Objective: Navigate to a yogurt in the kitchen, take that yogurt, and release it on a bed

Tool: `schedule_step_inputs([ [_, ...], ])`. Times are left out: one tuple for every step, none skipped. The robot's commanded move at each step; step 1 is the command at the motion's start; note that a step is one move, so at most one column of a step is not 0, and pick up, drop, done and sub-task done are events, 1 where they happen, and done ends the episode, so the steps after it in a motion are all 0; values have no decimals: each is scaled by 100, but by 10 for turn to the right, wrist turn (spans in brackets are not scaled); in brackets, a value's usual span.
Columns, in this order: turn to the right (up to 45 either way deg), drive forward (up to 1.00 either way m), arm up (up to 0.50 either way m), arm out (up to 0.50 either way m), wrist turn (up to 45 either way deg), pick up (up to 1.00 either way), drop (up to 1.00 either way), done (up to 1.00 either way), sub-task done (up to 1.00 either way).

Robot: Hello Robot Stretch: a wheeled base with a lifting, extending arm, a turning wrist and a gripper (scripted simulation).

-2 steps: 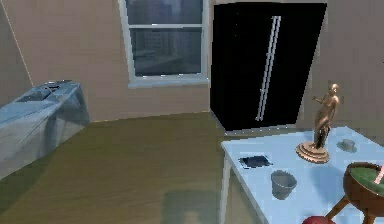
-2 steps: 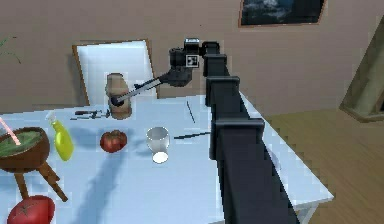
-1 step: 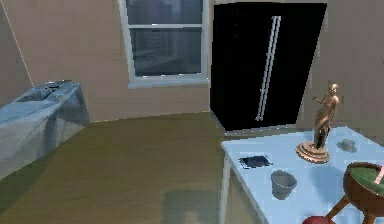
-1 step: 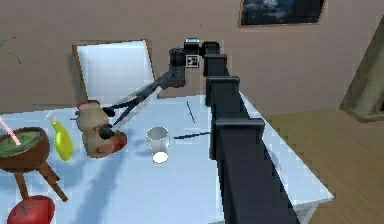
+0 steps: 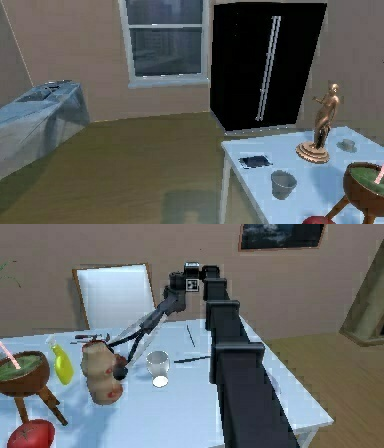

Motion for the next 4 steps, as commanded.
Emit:
schedule_step_inputs([
  [0,0,0,-40,0,0,0,0,0],
  [-450,0,0,0,0,0,0,0,0],
  [-450,0,0,0,0,0,0,0,0],
  [-90,0,0,0,0,0,0,0,0],
])
